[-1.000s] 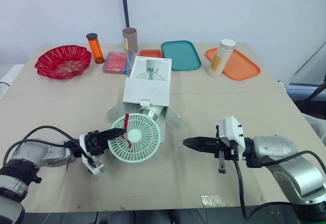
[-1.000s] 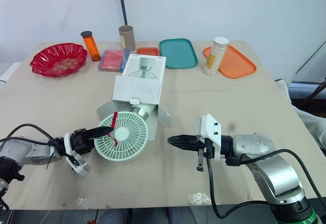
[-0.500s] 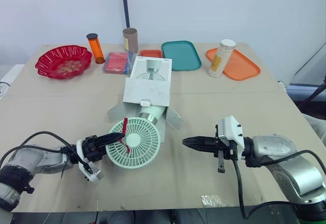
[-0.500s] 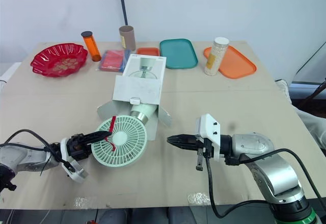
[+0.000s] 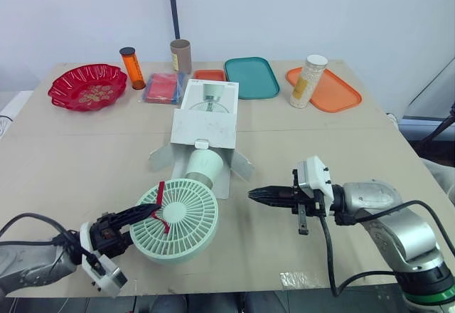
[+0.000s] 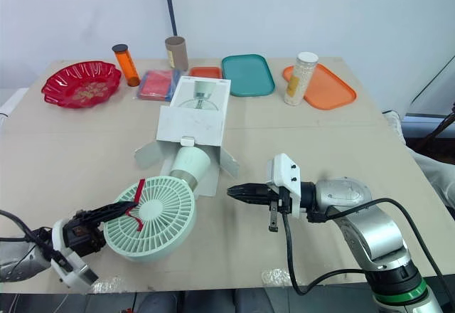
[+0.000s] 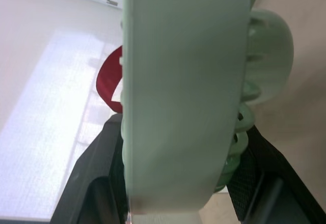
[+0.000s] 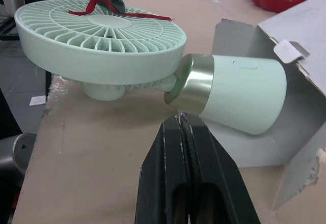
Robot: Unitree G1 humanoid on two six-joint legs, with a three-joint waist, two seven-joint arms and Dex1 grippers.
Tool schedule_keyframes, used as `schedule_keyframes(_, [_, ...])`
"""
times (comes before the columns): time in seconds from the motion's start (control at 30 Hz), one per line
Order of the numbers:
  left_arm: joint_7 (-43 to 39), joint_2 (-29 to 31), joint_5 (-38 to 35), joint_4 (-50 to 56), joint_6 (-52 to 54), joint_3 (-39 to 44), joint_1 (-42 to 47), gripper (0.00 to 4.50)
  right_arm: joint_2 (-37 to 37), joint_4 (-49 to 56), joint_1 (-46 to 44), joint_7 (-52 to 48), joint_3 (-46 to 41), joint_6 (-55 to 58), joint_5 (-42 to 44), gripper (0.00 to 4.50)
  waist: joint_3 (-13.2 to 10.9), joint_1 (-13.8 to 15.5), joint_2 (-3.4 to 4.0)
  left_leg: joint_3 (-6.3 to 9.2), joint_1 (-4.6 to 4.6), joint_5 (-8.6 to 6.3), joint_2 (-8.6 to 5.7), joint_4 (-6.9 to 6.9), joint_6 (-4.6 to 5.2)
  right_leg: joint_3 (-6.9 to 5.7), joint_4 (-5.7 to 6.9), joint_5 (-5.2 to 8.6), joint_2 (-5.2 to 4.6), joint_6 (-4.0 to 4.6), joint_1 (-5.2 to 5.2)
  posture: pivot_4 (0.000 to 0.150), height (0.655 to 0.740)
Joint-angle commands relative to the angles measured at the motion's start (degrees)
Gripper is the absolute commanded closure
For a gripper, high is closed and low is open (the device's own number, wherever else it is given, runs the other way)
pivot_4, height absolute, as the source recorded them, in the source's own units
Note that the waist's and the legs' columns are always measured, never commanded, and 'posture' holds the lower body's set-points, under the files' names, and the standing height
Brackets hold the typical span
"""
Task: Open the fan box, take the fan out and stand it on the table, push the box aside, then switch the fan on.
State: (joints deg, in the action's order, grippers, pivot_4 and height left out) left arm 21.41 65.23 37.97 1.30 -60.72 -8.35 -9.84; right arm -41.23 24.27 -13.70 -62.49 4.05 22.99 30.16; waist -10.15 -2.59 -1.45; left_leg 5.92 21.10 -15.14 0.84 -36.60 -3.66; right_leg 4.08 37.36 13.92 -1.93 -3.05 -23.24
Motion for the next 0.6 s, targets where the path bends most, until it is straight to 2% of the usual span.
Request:
schedule_keyframes(0.03, [-5.7, -0.58, -7.62, 7.98, 3.26, 7.44, -6.51, 2.45, 0.67, -0.37, -2.17, -1.59, 0.34, -1.05, 0.88, 4.5, 0.0, -0.02, 0.0, -0.01, 0.0, 0.0, 0.0, 0.0, 0.0, 0.01, 0.0, 0.0, 0.0, 0.0, 0.0, 0.15, 0.74])
schedule_keyframes(0.27, [-14.61, -5.68, -11.51, 14.53, 5.66, 15.63, -12.38, 2.45, 1.98, -2.8, -4.62, -3.49, 2.05, -1.75, 0.21, 4.5, 0.0, -0.02, 0.0, -0.01, 0.0, 0.0, 0.0, -0.01, 0.0, 0.0, -0.02, -0.01, 0.01, 0.01, 0.01, 0.15, 0.74])
schedule_keyframes(0.6, [-23.23, -11.93, -14.04, 15.86, 4.94, 19.3, -12.08, 2.45, 2.33, -3.64, -5.87, -4.42, 2.29, -1.82, 0.23, 4.5, 0.0, -0.01, 0.01, -0.01, 0.0, -0.01, 0.01, -0.01, 0.01, 0.0, -0.03, -0.01, 0.02, 0.02, 0.01, 0.15, 0.74])
